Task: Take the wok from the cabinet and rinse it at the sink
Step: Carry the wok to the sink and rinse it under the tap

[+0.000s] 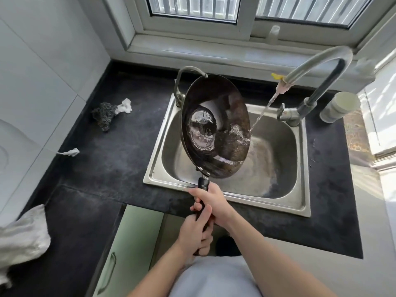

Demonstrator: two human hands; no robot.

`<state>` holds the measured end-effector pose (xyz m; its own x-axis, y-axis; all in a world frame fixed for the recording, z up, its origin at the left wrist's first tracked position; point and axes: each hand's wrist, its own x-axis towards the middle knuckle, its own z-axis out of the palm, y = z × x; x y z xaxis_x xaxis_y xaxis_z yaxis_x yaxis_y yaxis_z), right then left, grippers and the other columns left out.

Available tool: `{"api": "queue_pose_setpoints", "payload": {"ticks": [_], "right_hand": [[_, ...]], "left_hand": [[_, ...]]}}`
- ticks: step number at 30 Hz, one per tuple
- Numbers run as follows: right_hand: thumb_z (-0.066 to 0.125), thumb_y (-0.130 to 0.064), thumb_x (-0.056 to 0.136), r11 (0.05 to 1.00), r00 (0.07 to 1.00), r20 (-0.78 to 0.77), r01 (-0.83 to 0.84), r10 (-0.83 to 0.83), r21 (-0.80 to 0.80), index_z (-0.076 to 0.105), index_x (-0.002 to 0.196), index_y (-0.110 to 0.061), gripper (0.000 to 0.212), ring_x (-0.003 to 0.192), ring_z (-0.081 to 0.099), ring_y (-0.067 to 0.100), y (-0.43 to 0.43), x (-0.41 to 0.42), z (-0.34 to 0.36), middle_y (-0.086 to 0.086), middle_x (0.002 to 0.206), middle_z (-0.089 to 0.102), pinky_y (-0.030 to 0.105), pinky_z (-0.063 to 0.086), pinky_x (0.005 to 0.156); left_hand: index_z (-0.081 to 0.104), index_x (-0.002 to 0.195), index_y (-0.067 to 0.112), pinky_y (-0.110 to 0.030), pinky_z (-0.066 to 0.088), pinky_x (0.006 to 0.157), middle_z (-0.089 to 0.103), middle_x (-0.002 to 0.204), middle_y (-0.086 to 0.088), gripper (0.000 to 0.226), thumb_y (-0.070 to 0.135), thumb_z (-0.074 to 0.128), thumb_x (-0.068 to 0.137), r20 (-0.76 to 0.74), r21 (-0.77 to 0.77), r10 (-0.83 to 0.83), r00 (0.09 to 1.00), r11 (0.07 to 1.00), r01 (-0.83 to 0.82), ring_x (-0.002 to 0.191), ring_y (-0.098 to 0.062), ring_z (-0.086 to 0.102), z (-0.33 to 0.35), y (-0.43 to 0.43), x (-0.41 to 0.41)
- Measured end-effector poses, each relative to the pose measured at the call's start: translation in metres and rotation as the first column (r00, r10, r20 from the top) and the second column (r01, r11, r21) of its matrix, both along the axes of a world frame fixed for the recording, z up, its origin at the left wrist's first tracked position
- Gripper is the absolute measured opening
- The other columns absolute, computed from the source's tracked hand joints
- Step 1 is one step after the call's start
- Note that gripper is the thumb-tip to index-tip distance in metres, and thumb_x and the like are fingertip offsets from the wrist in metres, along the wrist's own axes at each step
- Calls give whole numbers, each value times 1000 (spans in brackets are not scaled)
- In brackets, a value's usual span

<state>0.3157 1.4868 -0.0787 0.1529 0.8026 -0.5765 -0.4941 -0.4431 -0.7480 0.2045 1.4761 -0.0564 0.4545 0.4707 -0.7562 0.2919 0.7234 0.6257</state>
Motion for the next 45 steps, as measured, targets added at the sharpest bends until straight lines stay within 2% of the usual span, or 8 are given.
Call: {"api": "queue_pose_setpoints", "payload": {"ticks": [6, 11, 15, 18, 25, 39, 42, 45], "right_hand": [[65, -6, 95, 997, 999, 13, -45, 46, -59, 47, 78, -9, 24, 41, 48, 14, 3, 5, 12, 3, 56, 50, 32, 54, 54], [74, -18, 92, 996, 982, 173, -61, 73, -71, 46, 76, -9, 33, 41, 51, 16, 6, -4, 7, 1, 54, 48, 36, 56, 53], [70, -16, 94, 995, 979, 182, -80, 89, -53, 45, 82, -10, 29, 41, 51, 15, 7, -7, 6, -1, 50, 47, 36, 56, 54], [68, -13, 95, 997, 978, 191, -76, 81, -32, 43, 83, -10, 28, 41, 50, 15, 7, -7, 7, -1, 48, 48, 37, 56, 55], [67, -13, 96, 993, 974, 203, -111, 102, 32, 45, 82, -12, 26, 42, 49, 13, 0, -8, 13, -2, 49, 48, 34, 55, 54], [73, -25, 93, 999, 977, 208, -40, 38, 1, 50, 78, -9, 32, 42, 48, 16, 7, -24, 21, 2, 56, 48, 38, 57, 58], [71, -22, 95, 999, 981, 189, -48, 42, 23, 48, 80, -9, 30, 44, 45, 15, 5, -25, 25, 1, 56, 43, 37, 55, 56], [67, -17, 97, 997, 987, 153, -49, 39, 59, 49, 89, -10, 21, 46, 43, 12, 2, -19, 28, -2, 57, 44, 34, 54, 53]], "left_hand": [[53, 63, 10, -20, 27, 34, 44, 43, 0, 43, 42, 56, 93, -139, 237, 44, 989, 972, -10, 32, -11, 38, 1, -9, 8], [64, 72, 13, -37, 42, 50, 61, 55, -8, 67, 79, 56, 68, -192, 340, 38, 981, 940, 30, 50, -20, 55, -8, -11, -2], [58, 66, 17, -30, 35, 49, 50, 43, 7, 64, 80, 47, 71, -229, 389, -30, 973, 913, 120, 41, -12, 46, -11, -9, -10], [52, 64, 17, -26, 28, 42, 42, 40, 8, 54, 70, 58, 73, -151, 310, -39, 988, 947, 85, 35, -10, 36, -4, -4, -10], [45, 82, 16, -15, 24, 30, 44, 54, 3, 32, 39, 65, 75, 213, -306, 65, 975, 952, 3, 35, -6, 36, 14, -3, -19], [61, 80, 3, -24, 31, 36, 47, 40, -2, 33, 33, 71, 84, -94, 288, -91, 991, 951, 115, 28, -15, 37, 18, -6, -31], [58, 77, 3, -23, 30, 35, 47, 44, -1, 35, 35, 68, 87, -102, 270, -77, 992, 957, 102, 29, -14, 36, 17, -5, -32], [54, 88, 5, -19, 27, 33, 47, 54, -2, 26, 31, 58, 94, 79, 12, 17, 997, 1000, -18, 34, -11, 36, 21, -4, -28]]}}
